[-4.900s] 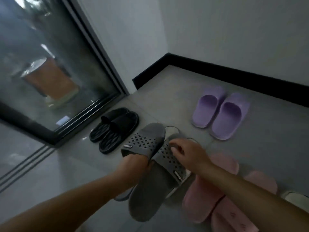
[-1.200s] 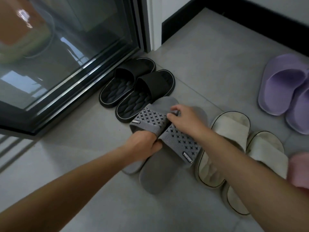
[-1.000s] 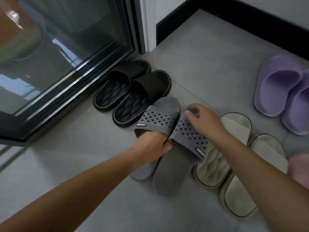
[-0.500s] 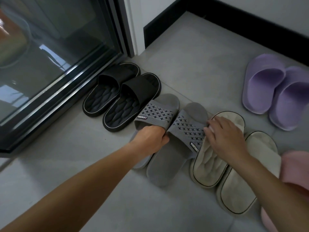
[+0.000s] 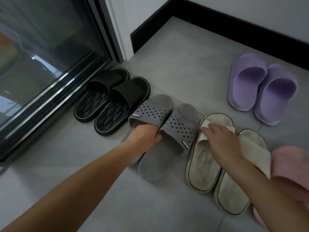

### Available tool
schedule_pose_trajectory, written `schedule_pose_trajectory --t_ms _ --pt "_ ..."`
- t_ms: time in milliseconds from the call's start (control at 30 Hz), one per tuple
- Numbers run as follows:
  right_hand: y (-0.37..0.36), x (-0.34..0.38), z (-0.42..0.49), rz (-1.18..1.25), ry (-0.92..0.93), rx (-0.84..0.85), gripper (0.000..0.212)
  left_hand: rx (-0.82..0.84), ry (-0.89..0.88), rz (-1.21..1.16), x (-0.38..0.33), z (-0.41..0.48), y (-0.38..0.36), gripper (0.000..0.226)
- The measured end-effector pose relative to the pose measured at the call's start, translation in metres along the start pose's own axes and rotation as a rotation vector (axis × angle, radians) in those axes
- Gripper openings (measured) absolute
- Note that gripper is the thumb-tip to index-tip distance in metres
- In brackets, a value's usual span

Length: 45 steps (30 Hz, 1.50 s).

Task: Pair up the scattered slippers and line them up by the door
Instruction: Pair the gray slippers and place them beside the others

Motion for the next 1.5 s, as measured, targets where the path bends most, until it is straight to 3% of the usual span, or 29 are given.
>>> schedule_pose_trajectory --t_ms 200,333,400,500,833,1100,1200,1400,1500 --pt "0.008 0.005 0.008 0.105 -0.017 0.068 0.058 -0.021 0.068 0.020 -0.003 0.004 -0.001 0.031" --pt "0.013 0.021 0.015 0.322 0.042 0.131 0.104 -0.074 0.078 0.060 -0.003 0.000 -0.005 0.040" --pt "0.010 0.031 0.021 0.271 0.118 0.155 0.111 -0.064 0.081 0.070 -0.004 0.000 -0.006 0.041" --pt "0.010 0.039 0.036 0.214 0.140 0.174 0.108 -0.074 0.085 0.063 -0.001 0.003 -0.004 0.041" --pt "0.006 0.016 0.047 0.439 -0.001 0.124 0.096 -0.130 0.097 -0.041 -0.022 0.028 -0.009 0.040" --pt "0.005 0.035 0.044 0.221 0.113 0.238 0.096 -0.035 0.091 0.009 -0.007 0.013 -0.017 0.035" --pt "0.003 0.043 0.040 0.167 0.129 0.199 0.094 -0.035 0.090 0.028 -0.004 0.009 -0.014 0.032" --pt "0.008 0.033 0.043 0.185 0.057 0.147 0.087 -0.116 0.050 -0.017 -0.022 0.019 -0.010 0.033" --pt "0.007 0.040 0.044 0.159 0.073 0.159 0.086 -0.152 -0.006 0.071 -0.014 0.021 -0.009 0.041"
Point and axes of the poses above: each hand's wrist, its own z-axis towards the middle knuckle, its own y-axis out of the back of the hand, x = y × z, the point moved 1 cm from there along z, towards the middle knuckle, and after that the axes turned 10 degrees about -x, right-handed, at the moved point
